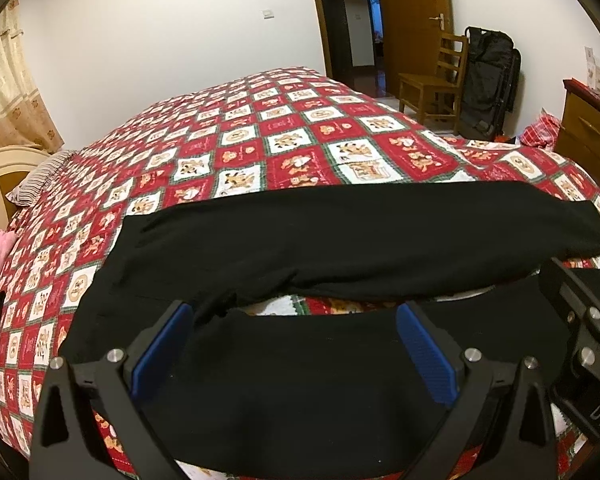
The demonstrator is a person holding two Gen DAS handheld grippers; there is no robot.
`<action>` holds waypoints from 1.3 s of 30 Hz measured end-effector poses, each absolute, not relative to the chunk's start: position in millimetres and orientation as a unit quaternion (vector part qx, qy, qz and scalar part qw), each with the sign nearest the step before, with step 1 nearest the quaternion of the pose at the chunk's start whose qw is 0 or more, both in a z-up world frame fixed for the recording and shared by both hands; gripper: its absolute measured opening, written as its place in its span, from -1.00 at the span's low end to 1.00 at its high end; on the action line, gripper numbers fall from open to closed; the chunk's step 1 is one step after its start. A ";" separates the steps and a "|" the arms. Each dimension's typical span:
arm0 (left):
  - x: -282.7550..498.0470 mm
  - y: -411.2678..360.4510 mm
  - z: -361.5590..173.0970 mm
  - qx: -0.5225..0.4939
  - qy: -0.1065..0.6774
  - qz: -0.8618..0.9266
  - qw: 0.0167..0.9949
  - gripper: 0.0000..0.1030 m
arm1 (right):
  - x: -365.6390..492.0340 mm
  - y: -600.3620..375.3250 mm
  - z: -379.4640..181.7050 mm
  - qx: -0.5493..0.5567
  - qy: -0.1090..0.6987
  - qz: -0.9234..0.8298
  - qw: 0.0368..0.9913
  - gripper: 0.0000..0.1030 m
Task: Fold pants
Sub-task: 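Position both open grippers over the black pants lying on the quilt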
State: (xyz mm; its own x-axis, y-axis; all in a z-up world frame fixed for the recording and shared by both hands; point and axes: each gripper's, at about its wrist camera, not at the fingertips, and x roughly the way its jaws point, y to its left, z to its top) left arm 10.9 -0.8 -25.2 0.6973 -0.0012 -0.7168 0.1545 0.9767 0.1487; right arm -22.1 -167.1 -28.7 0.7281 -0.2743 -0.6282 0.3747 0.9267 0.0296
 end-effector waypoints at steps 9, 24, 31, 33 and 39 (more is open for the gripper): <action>13.7 -0.2 -29.1 0.107 0.387 -0.036 0.915 1.00 | -20.6 -174.0 -33.0 0.096 0.331 -0.175 0.922 0.98; 14.8 1.0 -31.6 0.110 0.391 -0.030 0.913 1.00 | -21.2 -174.7 -36.1 0.101 0.333 -0.175 0.921 0.98; 14.5 1.3 -32.0 0.109 0.394 -0.032 0.912 1.00 | -21.7 -174.8 -36.7 0.103 0.334 -0.175 0.920 0.98; 14.7 1.5 -32.5 0.106 0.397 -0.035 0.911 1.00 | -21.6 -174.7 -36.6 0.102 0.334 -0.176 0.921 0.98; 15.3 1.2 -33.0 0.101 0.402 -0.038 0.909 1.00 | -21.4 -175.1 -36.9 0.103 0.334 -0.175 0.920 0.98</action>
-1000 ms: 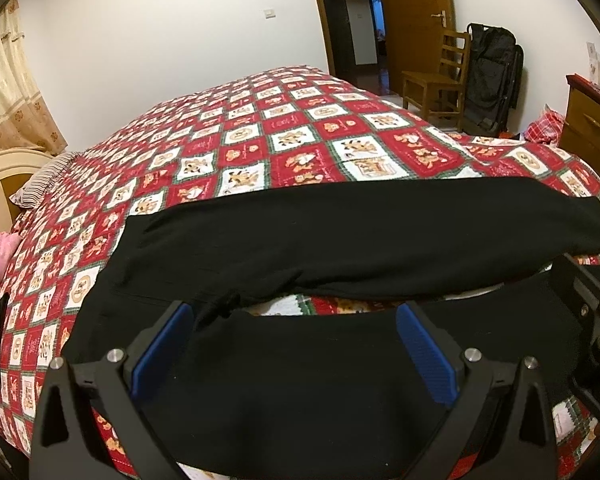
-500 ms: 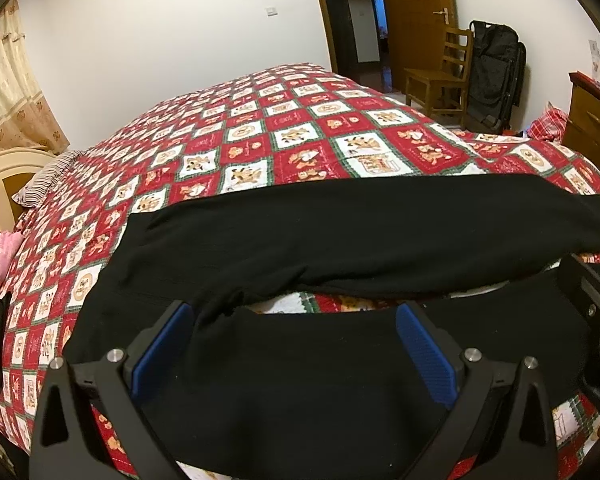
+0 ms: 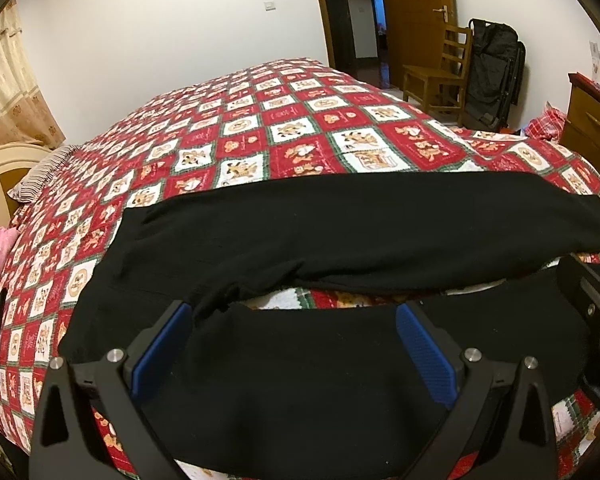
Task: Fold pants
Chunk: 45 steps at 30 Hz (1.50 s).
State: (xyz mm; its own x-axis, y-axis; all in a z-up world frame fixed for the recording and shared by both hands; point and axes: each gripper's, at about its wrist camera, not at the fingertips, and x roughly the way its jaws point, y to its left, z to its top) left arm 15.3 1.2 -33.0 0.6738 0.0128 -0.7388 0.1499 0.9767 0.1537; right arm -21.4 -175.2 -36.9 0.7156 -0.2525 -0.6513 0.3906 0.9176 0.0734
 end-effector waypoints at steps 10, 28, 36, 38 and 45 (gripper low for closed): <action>20.0 1.5 -36.0 0.103 0.411 -0.034 0.905 1.00 | -20.2 -177.4 -40.4 0.107 0.341 -0.172 0.918 0.98; 74.1 40.7 -48.5 0.098 0.462 -0.052 0.880 1.00 | 57.1 -214.6 -31.5 0.114 0.387 -0.070 0.912 0.98; 140.8 128.5 -40.1 -0.085 0.475 -0.033 0.875 1.00 | 154.7 -216.1 -61.4 0.010 0.439 0.012 0.898 0.85; 154.8 139.4 -49.5 -0.125 0.483 -0.025 0.866 1.00 | 173.8 -216.0 -72.7 -0.008 0.452 0.030 0.891 0.74; 190.0 130.9 -78.4 -0.077 0.513 -0.003 0.855 1.00 | 206.3 -227.1 -105.8 0.004 0.498 0.049 0.866 0.71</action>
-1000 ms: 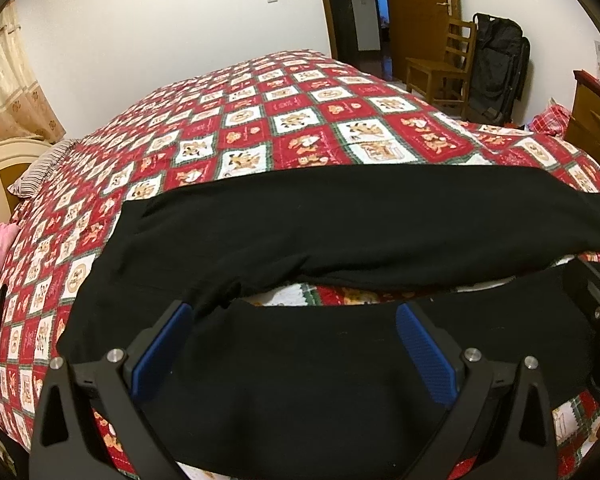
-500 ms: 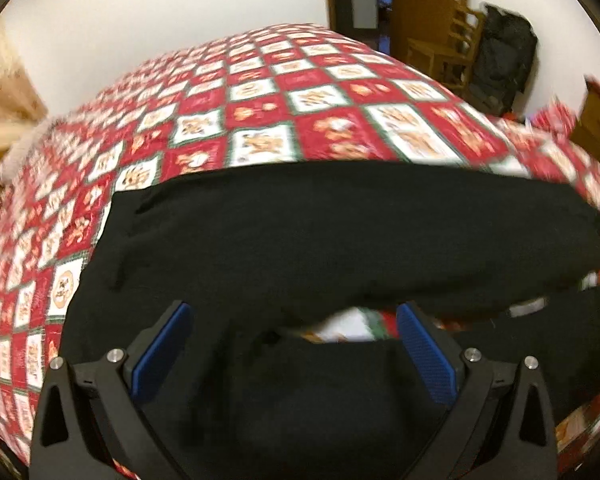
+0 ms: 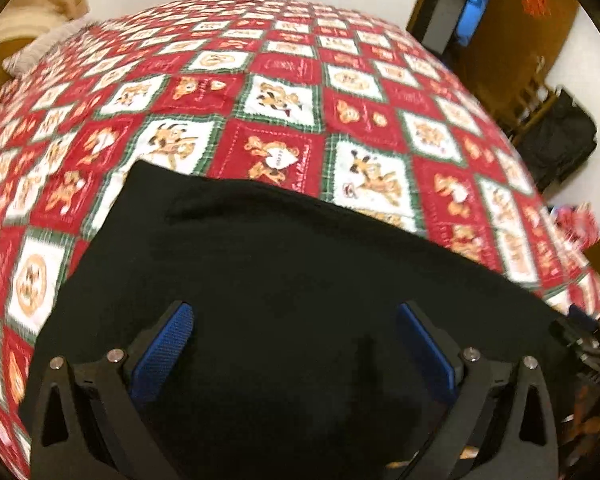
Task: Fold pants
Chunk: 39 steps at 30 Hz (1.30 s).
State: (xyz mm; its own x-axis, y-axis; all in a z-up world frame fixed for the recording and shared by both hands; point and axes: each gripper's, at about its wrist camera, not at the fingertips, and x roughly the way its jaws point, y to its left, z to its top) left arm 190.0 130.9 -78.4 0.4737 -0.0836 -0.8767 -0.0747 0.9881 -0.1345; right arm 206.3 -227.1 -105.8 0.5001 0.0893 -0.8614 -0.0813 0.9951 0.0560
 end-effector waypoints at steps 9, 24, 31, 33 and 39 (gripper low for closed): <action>198.0 125.8 -106.3 -0.026 0.524 0.026 0.851 1.00 | 195.0 -212.8 -107.6 -0.033 0.492 0.117 0.862 -0.69; 189.6 171.7 -39.0 -0.106 0.494 0.032 0.862 1.00 | 39.7 -129.7 -62.3 -0.181 0.362 0.193 0.894 -0.88; 220.2 156.7 -55.7 -0.084 0.541 0.056 0.835 1.00 | 2.5 -96.4 -101.1 -0.252 0.350 0.199 0.880 -0.90; 226.5 153.4 -65.6 -0.071 0.561 0.071 0.822 0.99 | -1.1 -96.3 -103.7 -0.263 0.344 0.195 0.880 -0.91; 223.1 163.6 -85.5 -0.106 0.568 0.063 0.813 -0.10 | 0.9 -122.7 -81.7 -0.197 0.333 0.180 0.904 -0.91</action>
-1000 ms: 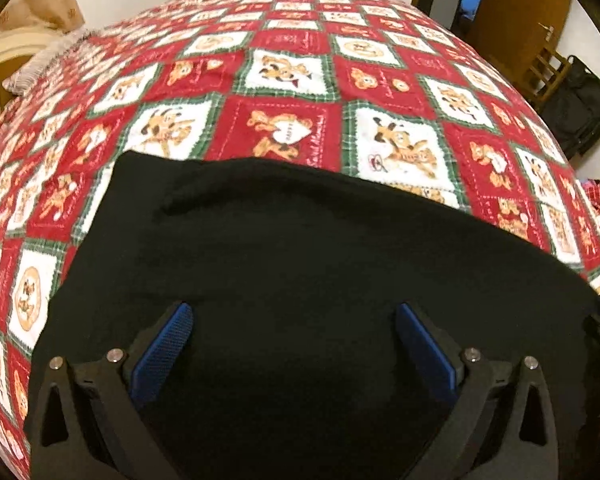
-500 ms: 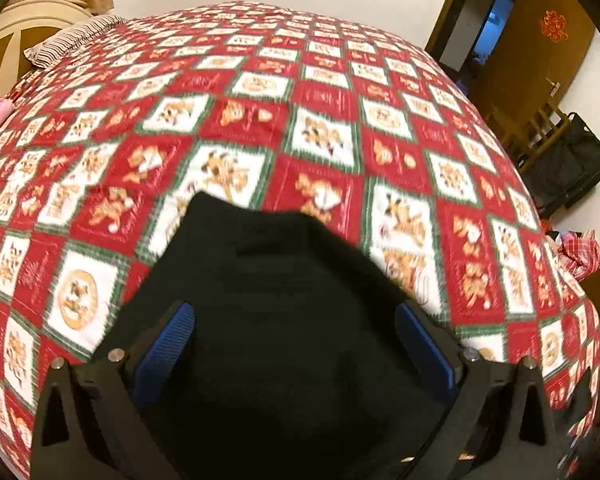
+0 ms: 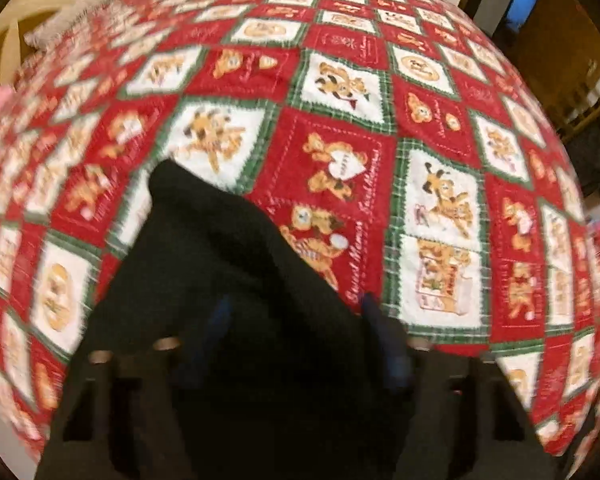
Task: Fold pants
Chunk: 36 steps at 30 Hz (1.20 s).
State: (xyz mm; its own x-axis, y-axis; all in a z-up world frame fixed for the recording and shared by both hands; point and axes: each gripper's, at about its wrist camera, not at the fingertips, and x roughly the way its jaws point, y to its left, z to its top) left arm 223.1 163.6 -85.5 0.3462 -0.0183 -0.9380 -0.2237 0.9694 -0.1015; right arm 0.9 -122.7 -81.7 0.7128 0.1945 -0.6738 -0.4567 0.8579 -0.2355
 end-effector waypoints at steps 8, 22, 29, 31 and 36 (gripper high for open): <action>167.8 194.9 -53.3 -0.218 0.469 -0.027 0.856 -0.78 | -8.9 -140.2 -48.8 -0.133 0.324 0.185 0.918 -0.91; 6.3 232.4 -49.0 -0.229 0.353 -0.017 0.907 -0.78 | -69.0 -125.0 -81.8 -0.178 0.379 0.266 0.868 -0.91; 0.7 243.6 -82.7 -0.202 0.392 0.036 0.897 -0.78 | -74.1 -111.7 -119.0 -0.216 0.411 0.263 0.846 -0.91; -1.6 241.1 -90.7 -0.177 0.406 0.055 0.895 -0.78 | -74.8 -113.3 -120.8 -0.206 0.407 0.261 0.851 -0.91; -13.1 242.7 -98.2 -0.147 0.410 0.069 0.898 -0.74 | -74.1 -116.4 -119.6 -0.196 0.412 0.263 0.850 -0.90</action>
State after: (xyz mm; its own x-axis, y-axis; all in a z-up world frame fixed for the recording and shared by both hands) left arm -13.1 242.7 -98.2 0.6545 0.0027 -0.7561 -0.2433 0.9476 -0.2072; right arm -74.1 -116.4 -119.6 0.5212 0.2854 -0.8043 -0.6094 0.7842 -0.1167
